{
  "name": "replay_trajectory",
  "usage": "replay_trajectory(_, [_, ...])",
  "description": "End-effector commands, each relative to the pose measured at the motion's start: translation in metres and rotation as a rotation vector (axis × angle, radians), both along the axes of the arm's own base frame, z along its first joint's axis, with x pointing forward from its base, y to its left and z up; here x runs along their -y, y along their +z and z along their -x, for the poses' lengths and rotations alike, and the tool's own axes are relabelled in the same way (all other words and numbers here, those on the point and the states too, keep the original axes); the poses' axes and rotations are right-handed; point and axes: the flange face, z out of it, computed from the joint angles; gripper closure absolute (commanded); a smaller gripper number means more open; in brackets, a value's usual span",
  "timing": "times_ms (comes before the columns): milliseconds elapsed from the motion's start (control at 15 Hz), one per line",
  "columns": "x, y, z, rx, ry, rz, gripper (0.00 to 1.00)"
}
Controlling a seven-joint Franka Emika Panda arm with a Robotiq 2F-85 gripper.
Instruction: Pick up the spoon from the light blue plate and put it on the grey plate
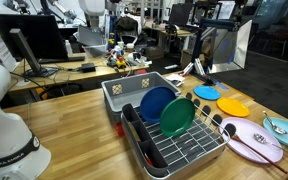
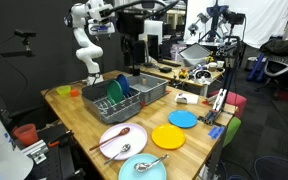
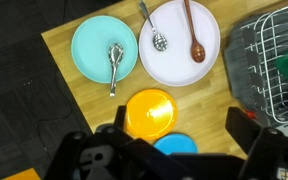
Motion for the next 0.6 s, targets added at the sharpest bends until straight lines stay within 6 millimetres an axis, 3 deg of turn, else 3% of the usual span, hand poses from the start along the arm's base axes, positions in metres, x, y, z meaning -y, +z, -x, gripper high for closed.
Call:
replay_trajectory(0, [-0.005, -0.04, 0.003, -0.08, 0.042, -0.002, 0.0])
replay_trajectory(267, [-0.012, -0.079, 0.011, -0.189, 0.097, 0.063, 0.0])
replay_trajectory(533, [-0.014, -0.08, 0.01, -0.196, 0.088, 0.043, 0.0])
